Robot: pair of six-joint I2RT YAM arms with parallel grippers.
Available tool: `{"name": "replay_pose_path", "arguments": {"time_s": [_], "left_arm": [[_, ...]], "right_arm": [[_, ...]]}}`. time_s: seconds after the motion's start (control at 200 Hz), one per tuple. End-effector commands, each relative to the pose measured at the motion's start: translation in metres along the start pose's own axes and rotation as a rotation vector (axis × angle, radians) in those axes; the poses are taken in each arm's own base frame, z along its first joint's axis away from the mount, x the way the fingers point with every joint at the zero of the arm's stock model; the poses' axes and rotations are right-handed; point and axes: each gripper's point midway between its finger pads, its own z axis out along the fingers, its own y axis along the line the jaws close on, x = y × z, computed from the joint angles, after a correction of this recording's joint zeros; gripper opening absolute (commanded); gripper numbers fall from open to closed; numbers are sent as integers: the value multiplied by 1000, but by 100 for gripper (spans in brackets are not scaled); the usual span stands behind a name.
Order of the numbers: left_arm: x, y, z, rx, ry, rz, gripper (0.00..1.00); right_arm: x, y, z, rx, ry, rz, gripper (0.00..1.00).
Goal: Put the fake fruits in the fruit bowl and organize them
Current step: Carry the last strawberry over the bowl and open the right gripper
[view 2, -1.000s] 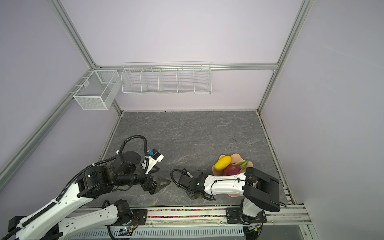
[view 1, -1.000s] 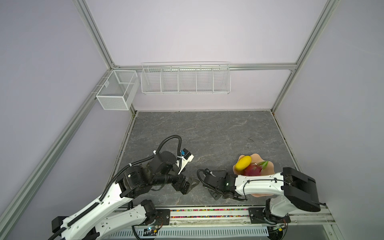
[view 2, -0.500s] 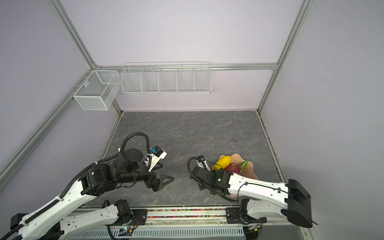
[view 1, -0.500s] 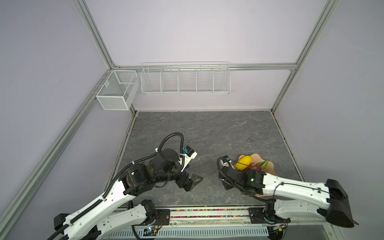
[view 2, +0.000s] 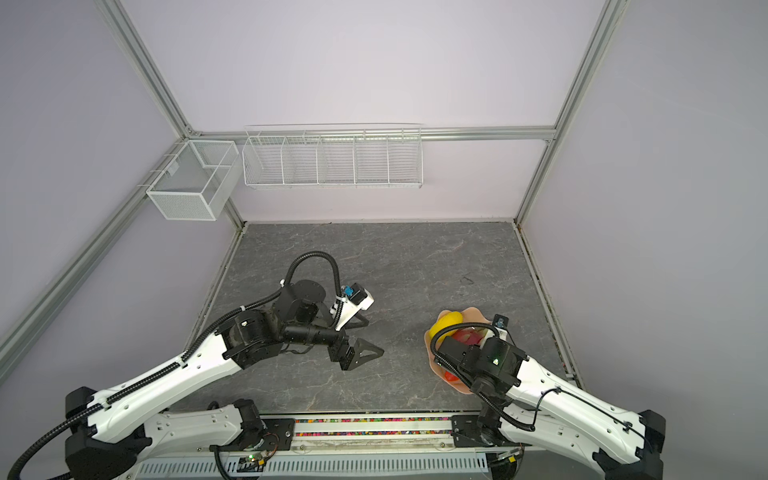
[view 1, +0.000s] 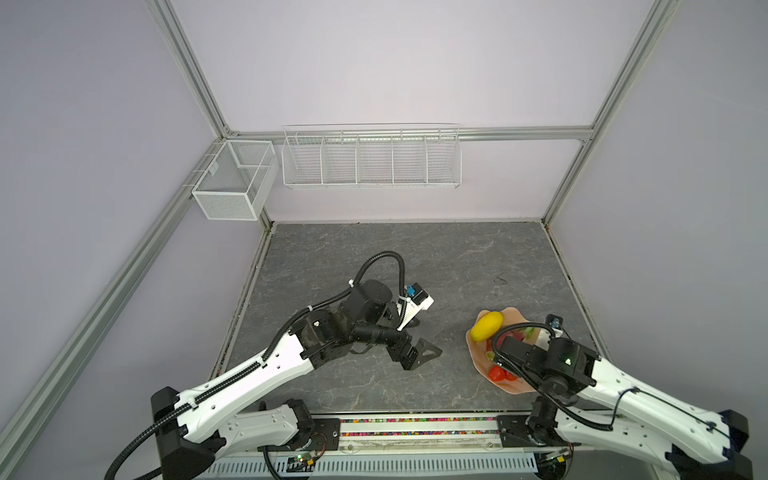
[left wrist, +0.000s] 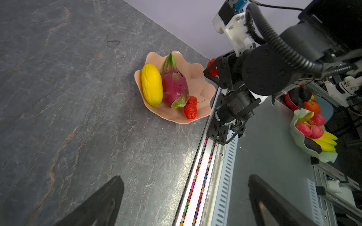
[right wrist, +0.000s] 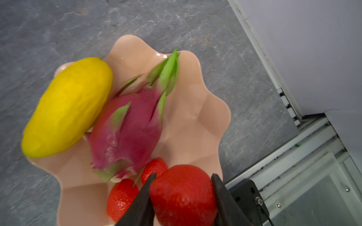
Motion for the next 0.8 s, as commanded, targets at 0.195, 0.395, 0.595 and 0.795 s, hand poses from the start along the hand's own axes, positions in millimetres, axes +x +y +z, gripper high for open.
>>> {"name": "replay_pose_path", "arguments": {"time_s": [0.195,0.395,0.595,0.795], "left_arm": [[-6,-9,3,55,-9,100,99],[0,-8,4,57,7,90,99],[-4,-7,1,42,-7,92,99],[-18,4,-14,-42,-73,102,99]], "right_arm": [[47,9,40,60,158,23,42],[52,8,50,70,141,47,43],[43,7,44,67,124,33,75],[4,2,17,32,15,34,78]]}}
